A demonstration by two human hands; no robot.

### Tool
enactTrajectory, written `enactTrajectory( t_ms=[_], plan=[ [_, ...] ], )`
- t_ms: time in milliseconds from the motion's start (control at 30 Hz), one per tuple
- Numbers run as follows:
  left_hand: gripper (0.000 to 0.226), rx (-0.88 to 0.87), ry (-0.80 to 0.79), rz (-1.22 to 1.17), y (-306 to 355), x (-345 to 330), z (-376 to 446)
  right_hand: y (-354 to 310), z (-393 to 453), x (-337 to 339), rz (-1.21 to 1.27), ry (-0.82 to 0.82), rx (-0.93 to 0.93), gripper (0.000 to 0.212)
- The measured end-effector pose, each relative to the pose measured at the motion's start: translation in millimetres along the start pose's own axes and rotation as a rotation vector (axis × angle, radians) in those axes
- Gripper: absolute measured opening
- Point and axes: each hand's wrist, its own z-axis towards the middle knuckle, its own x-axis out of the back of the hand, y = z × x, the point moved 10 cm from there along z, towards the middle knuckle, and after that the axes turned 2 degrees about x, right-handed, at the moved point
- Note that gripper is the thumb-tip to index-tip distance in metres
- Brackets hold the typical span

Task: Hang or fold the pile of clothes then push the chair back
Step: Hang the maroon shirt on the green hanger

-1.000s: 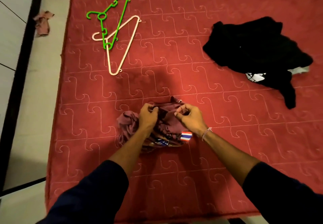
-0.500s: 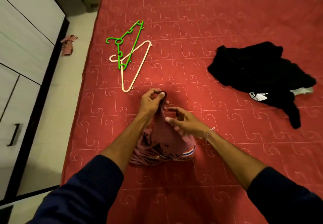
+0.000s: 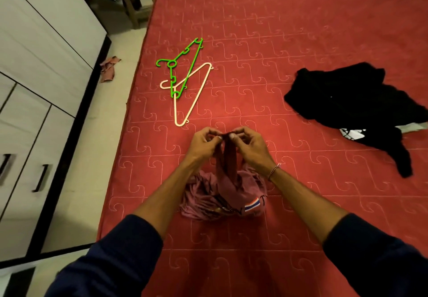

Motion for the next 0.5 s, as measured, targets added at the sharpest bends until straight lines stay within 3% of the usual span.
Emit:
enactTrajectory(
  t_ms=[67, 133, 200, 367, 500],
  plan=[
    [0.008, 0.162, -0.097, -0.052, -13.8, -7.3, -3.6, -6.5, 2.6, -4.5, -0.042, -0.074, 0.037, 0.011],
    [0.037, 0.349, -0.244, -0.133, -25.9, -18.1, -13.1, -7.1, 4.7, -7.9, -0.082, -0.152, 0.048, 0.017],
    [0.050, 0.453, -0.335, -0.260, -29.2, -27.2, -22.4, 1.8, 10.3, -0.2, -0.114, -0.144, 0.031, 0.022],
    [0.021, 0.433, -0.196, -0.548, -37.3, -17.6, -18.5, 75.3, 15.4, 37.3, -0.396, -0.047, -0.221, 0.018],
    [0.021, 0.376, -0.111, -0.593, -54.8, -1.1, -21.1, 125.0, 2.5, 18.6, -0.620, -0.243, -0.330, 0.018]
  ],
)
